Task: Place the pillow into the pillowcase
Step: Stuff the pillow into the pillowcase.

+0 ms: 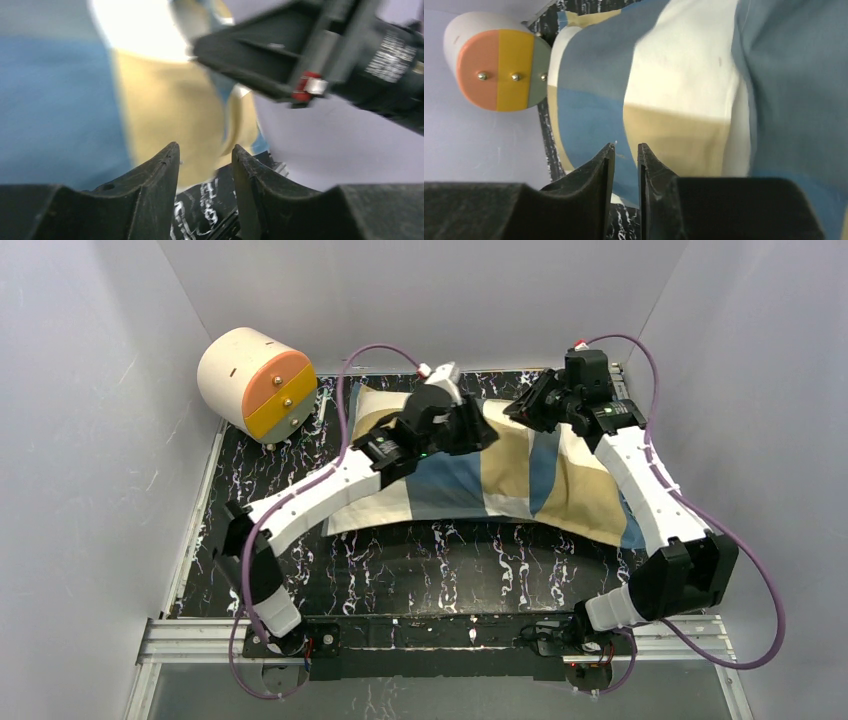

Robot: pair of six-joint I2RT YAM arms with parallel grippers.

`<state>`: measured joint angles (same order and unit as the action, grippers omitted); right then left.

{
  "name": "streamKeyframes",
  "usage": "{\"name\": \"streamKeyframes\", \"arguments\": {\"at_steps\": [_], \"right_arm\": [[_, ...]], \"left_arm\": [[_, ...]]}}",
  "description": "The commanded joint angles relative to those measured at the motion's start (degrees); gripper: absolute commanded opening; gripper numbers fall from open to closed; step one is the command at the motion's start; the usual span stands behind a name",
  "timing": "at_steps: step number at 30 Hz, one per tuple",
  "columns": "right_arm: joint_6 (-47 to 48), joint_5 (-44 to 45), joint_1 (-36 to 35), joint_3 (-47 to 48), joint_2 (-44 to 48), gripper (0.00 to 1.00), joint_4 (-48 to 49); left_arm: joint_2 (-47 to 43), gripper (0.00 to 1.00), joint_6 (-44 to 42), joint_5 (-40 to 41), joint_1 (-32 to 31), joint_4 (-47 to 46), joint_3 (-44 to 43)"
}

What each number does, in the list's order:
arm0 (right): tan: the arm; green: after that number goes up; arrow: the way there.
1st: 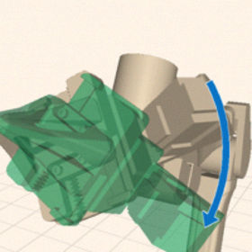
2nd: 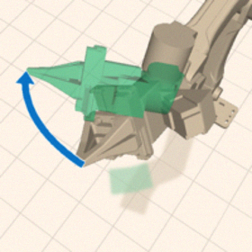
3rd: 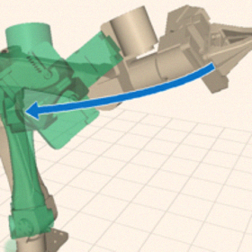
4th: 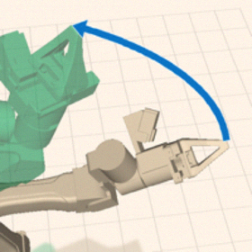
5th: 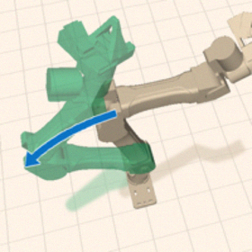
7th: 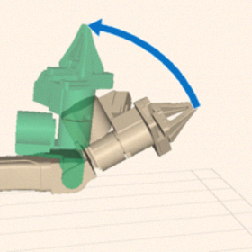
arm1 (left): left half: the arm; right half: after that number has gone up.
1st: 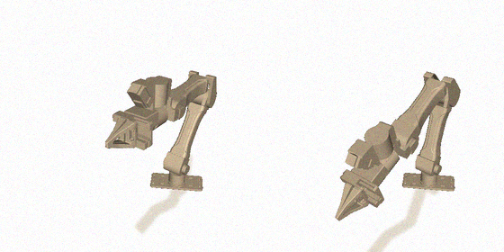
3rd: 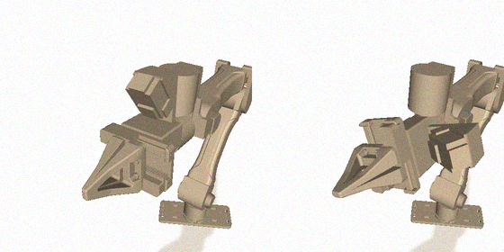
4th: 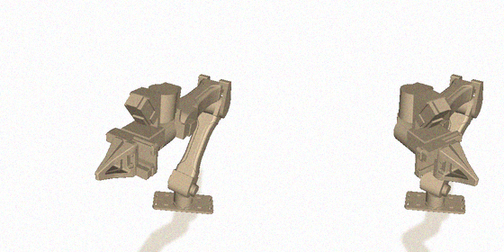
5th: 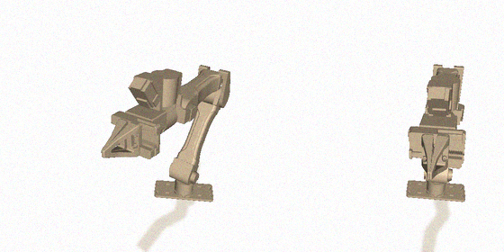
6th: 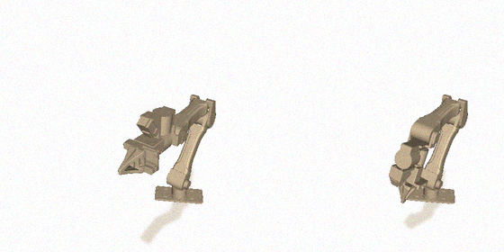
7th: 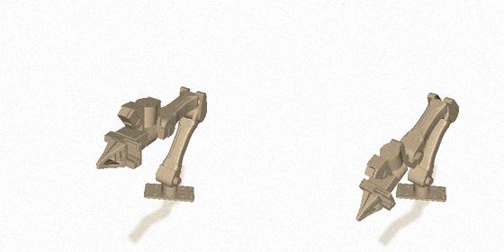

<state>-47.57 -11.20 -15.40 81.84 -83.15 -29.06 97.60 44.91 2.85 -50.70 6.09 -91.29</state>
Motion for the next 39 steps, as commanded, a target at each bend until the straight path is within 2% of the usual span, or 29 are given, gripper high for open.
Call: {"name": "streamKeyframes", "arguments": {"at_steps": [1, 5, 8, 11, 13, 16, 18, 20, 22, 23, 24, 26, 28, 33, 39], "right_arm": [[7.40, 6.21, 0.89, 3.95, 5.80, 0.34, -7.89], [11.19, 13.70, 0.99, 4.54, 5.88, 0.39, -10.63], [14.38, 20.24, 1.55, 7.65, 3.43, 0.44, -11.74], [16.79, 21.71, 1.76, 9.65, 0.53, 0.47, -11.38], [18.00, 20.96, 1.73, 10.43, -2.17, 0.49, -12.50], [19.90, 20.01, 1.72, 10.09, -6.36, 0.50, -12.79], [20.88, 18.95, 1.71, 9.08, -8.77, 0.44, -11.72], [21.23, 13.74, 1.39, 8.03, -11.21, 0.26, -12.26], [21.04, 11.65, -0.45, 6.16, -12.14, 0.13, -13.65], [20.66, 9.25, -1.67, 4.63, -11.58, 0.07, -12.90], [20.29, 6.84, -3.01, 2.50, -10.39, 0.01, -10.65], [18.52, 3.41, -5.23, -0.88, -7.26, 0.01, -4.75], [16.25, 1.20, -6.30, -1.48, -5.23, 0.01, -1.17], [11.95, -3.46, -7.98, 2.64, -4.38, 0.01, 4.06], [4.52, -5.86, -9.68, 3.15, -2.67, 0.01, 11.69]], "left_arm": [[-9.70, 0.44, -1.76, -5.22, 8.32, 3.27, 7.19], [-5.62, 0.47, -7.15, -7.53, 11.61, 8.59, 1.45], [-1.20, 0.51, -10.90, -6.77, 11.63, 8.09, -2.47], [2.61, 0.55, -13.42, -3.80, 11.61, 11.47, -5.95], [4.02, 0.55, -14.28, -2.77, 11.62, 12.12, -5.54], [5.23, 0.55, -14.58, -2.40, 11.63, 9.78, -0.42], [6.26, 0.52, -14.10, -2.81, 11.55, 7.79, 4.28], [7.01, 0.48, -12.23, -6.84, 11.52, 5.55, 10.24], [6.09, 0.44, -10.30, -8.67, 10.86, 2.67, 15.27], [4.96, 0.41, -9.82, -8.90, 10.25, 0.84, 17.66], [4.05, 0.34, -9.47, -8.83, 9.69, -0.55, 19.26], [2.92, 0.15, -8.96, -8.58, 8.69, -2.05, 20.21], [2.65, 0.01, -7.94, -9.26, 8.16, -3.81, 19.76], [1.91, 0.00, -4.71, -9.70, 5.93, -9.56, 14.28], [5.20, 0.00, -5.04, -5.84, 1.69, -2.87, 0.32]]}}
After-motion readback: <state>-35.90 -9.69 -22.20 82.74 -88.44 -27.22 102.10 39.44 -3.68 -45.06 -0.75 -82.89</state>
